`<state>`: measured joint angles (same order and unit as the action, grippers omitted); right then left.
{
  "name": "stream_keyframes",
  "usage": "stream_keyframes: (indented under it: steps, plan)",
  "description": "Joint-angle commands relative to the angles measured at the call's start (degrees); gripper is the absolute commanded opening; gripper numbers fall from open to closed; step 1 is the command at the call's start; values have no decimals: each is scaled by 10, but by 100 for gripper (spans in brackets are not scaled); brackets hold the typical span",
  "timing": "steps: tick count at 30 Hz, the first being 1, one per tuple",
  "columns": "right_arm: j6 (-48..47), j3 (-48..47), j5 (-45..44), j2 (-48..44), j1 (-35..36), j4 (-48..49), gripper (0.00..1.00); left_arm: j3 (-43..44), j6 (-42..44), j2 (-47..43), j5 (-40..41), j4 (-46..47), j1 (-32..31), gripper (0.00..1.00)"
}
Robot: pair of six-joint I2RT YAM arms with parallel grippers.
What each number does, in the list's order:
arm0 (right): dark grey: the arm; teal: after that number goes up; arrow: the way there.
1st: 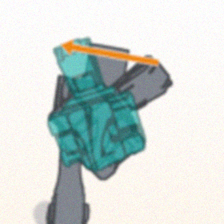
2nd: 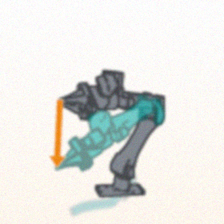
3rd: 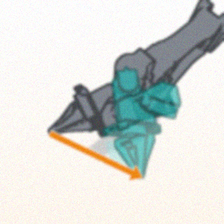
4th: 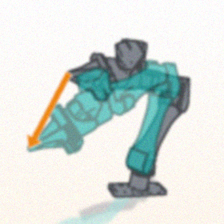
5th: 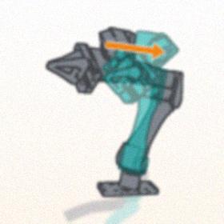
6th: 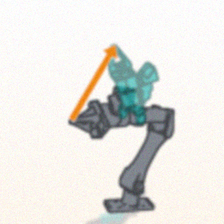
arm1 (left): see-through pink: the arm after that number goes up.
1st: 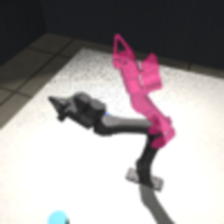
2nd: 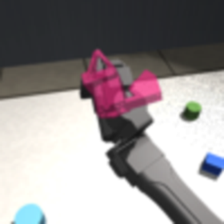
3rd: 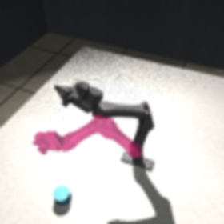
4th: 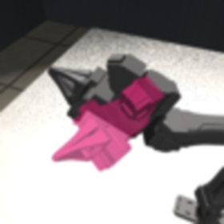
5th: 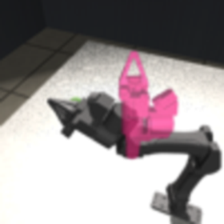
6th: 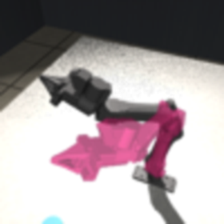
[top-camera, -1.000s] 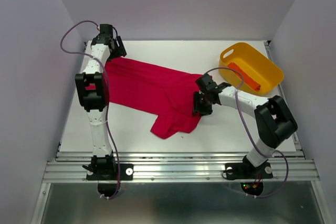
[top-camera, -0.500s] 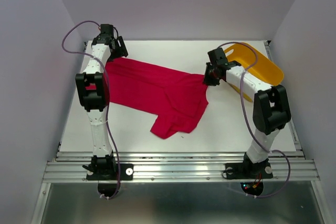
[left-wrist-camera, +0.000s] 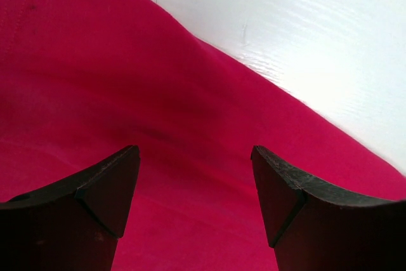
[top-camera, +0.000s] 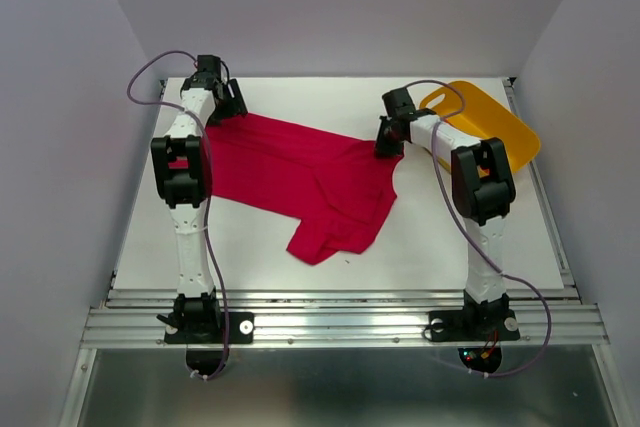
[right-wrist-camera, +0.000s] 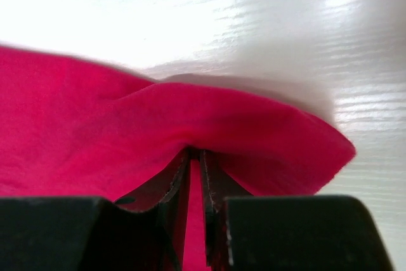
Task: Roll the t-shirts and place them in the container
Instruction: Fold the T-shirt at the center of the board.
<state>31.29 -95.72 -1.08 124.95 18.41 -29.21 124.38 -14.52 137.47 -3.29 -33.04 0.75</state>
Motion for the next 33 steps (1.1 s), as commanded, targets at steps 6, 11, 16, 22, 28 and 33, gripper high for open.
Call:
stream_keyframes:
  steps: [6, 11, 16, 22, 28, 33]
  plan:
    - [11, 50, -54, 6, -25, 31, 16, 30, -1, 29, -8, 3, 21, 82]
    - [13, 84, -81, 0, -55, 36, 15, 29, -4, 47, -26, 10, 20, 82]
    - [2, 84, -109, 1, -73, 41, 14, 37, -10, 64, -51, 22, 13, 82]
    - [-11, 55, -139, 7, -90, 40, 14, 105, -24, 98, -85, 25, 1, 82]
    - [-23, 25, -133, 7, -101, 34, 15, 130, -37, 82, -103, 45, -4, 82]
    - [-43, 24, -87, -25, -101, 31, 24, 117, -24, 31, -71, 34, -1, 82]
